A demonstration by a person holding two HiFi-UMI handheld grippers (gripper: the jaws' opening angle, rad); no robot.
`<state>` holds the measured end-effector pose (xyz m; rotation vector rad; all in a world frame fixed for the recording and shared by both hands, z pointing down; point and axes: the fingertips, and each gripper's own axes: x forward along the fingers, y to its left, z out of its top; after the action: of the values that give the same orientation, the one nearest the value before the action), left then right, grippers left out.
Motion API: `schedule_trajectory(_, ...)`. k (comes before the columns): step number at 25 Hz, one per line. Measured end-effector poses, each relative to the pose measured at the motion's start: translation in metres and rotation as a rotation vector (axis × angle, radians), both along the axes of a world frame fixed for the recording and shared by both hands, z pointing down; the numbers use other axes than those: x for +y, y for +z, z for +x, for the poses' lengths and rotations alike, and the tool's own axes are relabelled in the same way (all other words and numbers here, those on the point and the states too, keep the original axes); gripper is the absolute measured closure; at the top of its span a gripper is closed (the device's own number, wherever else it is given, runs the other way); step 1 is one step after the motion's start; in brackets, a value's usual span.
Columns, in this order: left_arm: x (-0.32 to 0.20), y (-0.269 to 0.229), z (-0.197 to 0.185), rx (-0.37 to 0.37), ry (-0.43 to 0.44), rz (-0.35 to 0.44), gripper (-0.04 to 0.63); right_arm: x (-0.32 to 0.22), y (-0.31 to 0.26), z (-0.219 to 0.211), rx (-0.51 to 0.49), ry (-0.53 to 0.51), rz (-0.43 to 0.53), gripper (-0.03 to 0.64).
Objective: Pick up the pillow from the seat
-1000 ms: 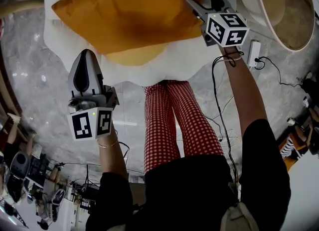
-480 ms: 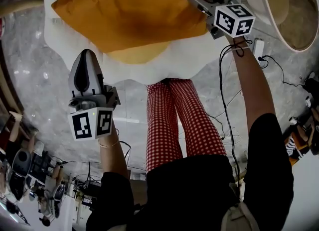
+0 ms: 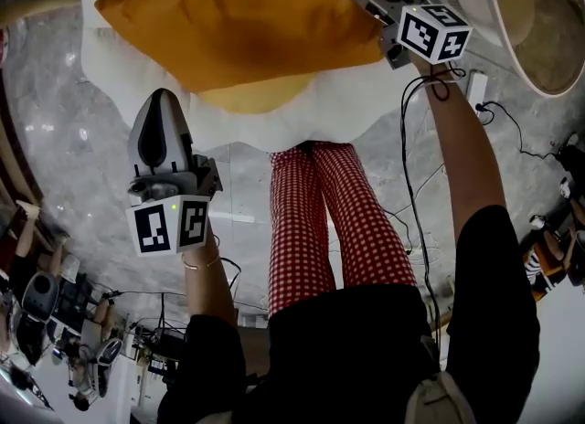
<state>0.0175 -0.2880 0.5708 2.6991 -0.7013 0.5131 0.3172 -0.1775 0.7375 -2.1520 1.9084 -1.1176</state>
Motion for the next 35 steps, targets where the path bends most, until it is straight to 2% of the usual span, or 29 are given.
schedule_trajectory(6, 0.001, -0.003, -0.001, -0.005, -0.004, 0.019, 0.586, 0.001, -0.006, -0.005, 0.026, 0.008, -0.037, 0.334)
schedule_trajectory(14, -0.003, -0.005, -0.014, -0.018, -0.018, 0.048, 0.586, 0.002, -0.012, -0.006, 0.103, 0.043, -0.087, 0.405)
schedule_trajectory(23, -0.022, 0.005, -0.031, -0.006, -0.032, 0.071, 0.586, -0.003, -0.010, -0.015, 0.189, 0.092, -0.139, 0.442)
schedule_trajectory(28, -0.035, 0.019, -0.040, 0.044, -0.033, 0.068, 0.586, -0.002, -0.010, -0.018, 0.211, 0.114, -0.158, 0.446)
schedule_trajectory(32, -0.054, 0.038, -0.050, -0.017, -0.043, 0.124, 0.586, -0.005, -0.008, -0.019, 0.220, 0.115, -0.169, 0.446)
schedule_trajectory(35, -0.072, 0.053, -0.060, -0.030, -0.069, 0.137, 0.586, -0.012, -0.004, -0.023, 0.227, 0.120, -0.175, 0.446)
